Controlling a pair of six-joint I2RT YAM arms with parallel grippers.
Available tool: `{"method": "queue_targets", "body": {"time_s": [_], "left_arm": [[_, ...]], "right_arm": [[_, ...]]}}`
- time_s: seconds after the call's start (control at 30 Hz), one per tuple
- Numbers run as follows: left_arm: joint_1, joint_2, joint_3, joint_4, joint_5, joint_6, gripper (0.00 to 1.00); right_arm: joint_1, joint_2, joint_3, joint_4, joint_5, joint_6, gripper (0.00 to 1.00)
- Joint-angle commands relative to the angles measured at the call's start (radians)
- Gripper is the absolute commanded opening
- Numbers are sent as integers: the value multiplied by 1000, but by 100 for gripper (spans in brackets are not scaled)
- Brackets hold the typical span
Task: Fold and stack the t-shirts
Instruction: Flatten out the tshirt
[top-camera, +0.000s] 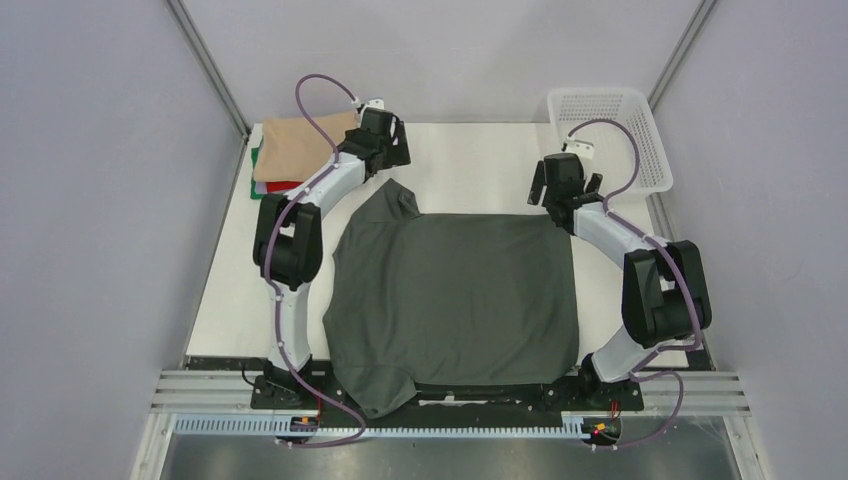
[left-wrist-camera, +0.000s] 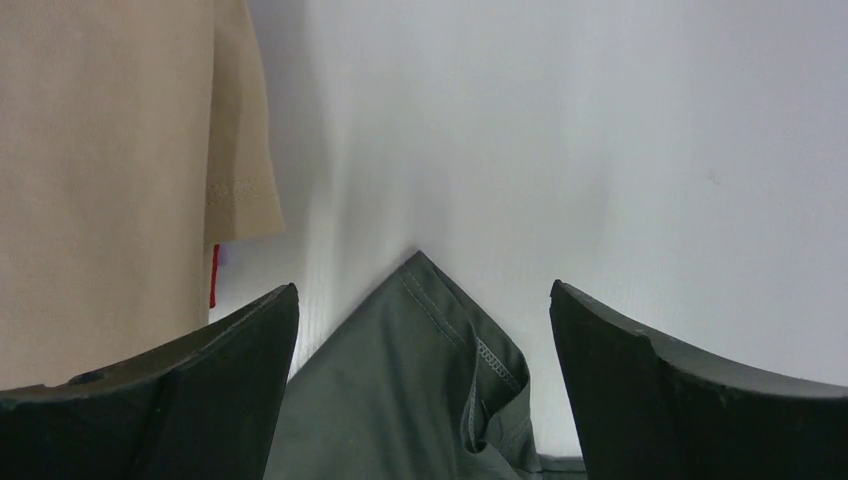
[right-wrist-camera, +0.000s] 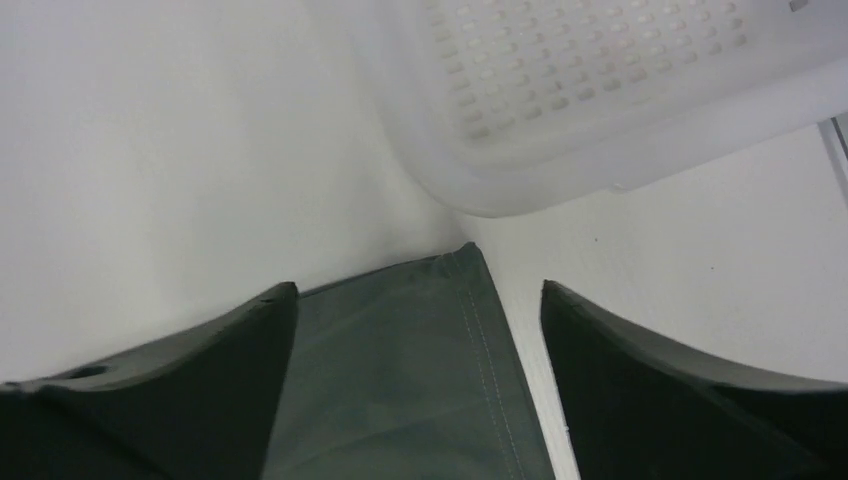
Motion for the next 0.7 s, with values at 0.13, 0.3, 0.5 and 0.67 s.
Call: {"method": "queue_targets", "body": {"time_s": [0.13, 0.3, 0.5, 0.67], "left_arm": [[-36, -188, -130, -37, 90, -24, 100], [-69, -259, -300, -11, 235, -77, 100], [-74, -196, -322, 10, 324, -127, 100], [-84, -100, -247, 21, 385, -156, 100]], "right_arm": [[7, -242, -184, 54, -224, -2, 98], [18, -341, -338, 119, -400, -11, 98], [18, -339, -377, 113, -395, -21, 98], [19, -309, -371, 120, -365, -29, 98]]}}
